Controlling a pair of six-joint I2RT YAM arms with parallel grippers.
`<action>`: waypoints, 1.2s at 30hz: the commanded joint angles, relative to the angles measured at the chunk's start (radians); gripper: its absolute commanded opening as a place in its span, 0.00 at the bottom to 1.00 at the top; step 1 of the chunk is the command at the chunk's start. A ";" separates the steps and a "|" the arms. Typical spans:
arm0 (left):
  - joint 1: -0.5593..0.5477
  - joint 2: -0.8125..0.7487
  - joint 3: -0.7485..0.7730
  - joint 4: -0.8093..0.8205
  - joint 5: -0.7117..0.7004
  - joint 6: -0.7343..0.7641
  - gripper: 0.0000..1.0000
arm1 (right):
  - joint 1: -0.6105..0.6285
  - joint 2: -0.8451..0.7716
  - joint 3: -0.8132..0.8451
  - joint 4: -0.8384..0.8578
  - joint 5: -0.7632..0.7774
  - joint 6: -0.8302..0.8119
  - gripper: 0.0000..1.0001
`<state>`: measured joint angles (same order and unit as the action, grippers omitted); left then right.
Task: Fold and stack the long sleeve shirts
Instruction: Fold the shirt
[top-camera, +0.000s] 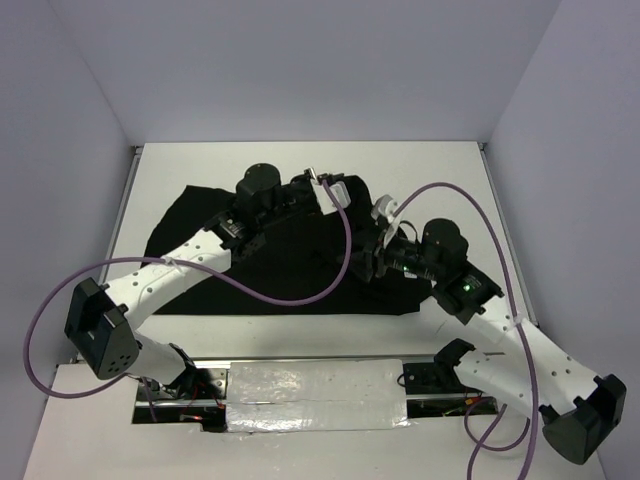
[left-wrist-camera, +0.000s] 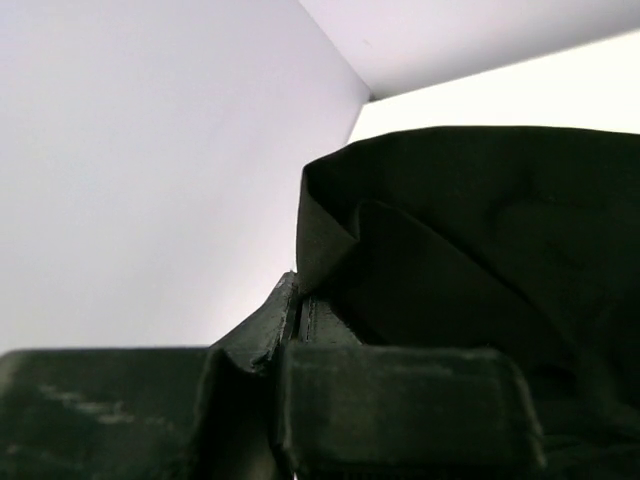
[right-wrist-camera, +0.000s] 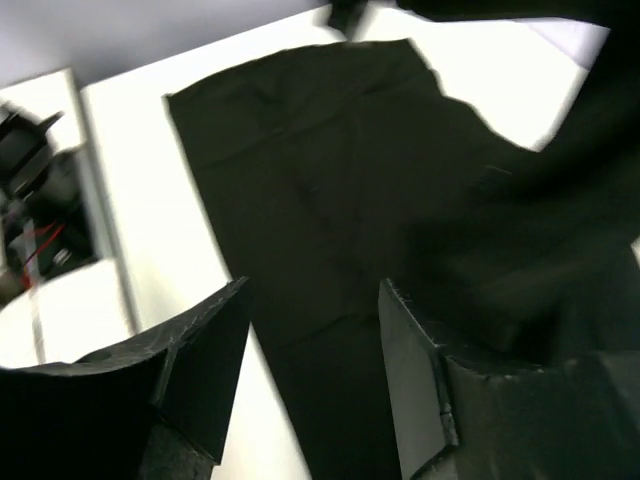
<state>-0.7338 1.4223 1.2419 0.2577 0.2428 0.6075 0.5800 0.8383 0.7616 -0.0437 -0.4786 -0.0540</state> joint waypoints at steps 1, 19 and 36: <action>0.008 0.013 -0.021 0.126 0.096 0.024 0.00 | 0.041 -0.080 -0.031 0.064 -0.015 -0.038 0.62; 0.034 0.015 -0.094 0.097 0.268 0.201 0.00 | 0.041 0.083 0.442 -0.429 0.379 -0.052 0.78; 0.034 -0.002 -0.108 0.072 0.273 0.210 0.00 | 0.038 0.271 0.499 -0.331 0.376 -0.184 0.49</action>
<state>-0.7025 1.4448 1.1416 0.2981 0.4740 0.7914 0.6174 1.0935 1.2255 -0.4324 -0.1169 -0.2291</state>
